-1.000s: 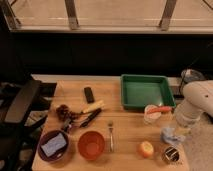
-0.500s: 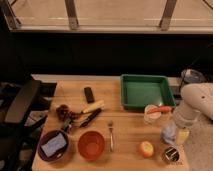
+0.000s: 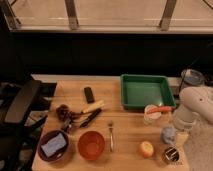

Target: Place towel in metal cup

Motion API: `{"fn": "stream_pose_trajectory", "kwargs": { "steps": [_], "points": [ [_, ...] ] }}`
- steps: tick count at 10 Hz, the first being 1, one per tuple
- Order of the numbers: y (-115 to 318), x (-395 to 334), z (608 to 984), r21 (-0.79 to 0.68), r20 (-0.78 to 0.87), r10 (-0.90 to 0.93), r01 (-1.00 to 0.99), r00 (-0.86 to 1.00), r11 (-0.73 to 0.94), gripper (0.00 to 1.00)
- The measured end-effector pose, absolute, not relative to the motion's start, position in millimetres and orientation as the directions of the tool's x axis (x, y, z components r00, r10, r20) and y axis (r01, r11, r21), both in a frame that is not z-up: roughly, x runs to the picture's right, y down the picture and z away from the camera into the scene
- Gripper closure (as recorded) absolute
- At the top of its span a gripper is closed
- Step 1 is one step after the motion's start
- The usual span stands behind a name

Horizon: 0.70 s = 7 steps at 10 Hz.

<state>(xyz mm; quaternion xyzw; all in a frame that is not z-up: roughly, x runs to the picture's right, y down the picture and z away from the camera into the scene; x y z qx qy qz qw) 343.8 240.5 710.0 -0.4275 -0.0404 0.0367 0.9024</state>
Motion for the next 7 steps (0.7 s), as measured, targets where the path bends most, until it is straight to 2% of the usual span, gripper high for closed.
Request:
{"fn": "stream_pose_trajectory", "kwargs": {
  "steps": [4, 6, 7],
  "points": [
    [245.1, 343.8, 710.3, -0.779, 0.051, 0.104, -0.026, 0.993, 0.626, 0.9],
    [245.7, 343.5, 709.5, -0.779, 0.054, 0.104, -0.023, 0.993, 0.627, 1.0],
    [244.2, 342.8, 708.2, -0.776, 0.057, 0.104, -0.022, 0.993, 0.63, 1.0]
  ]
}}
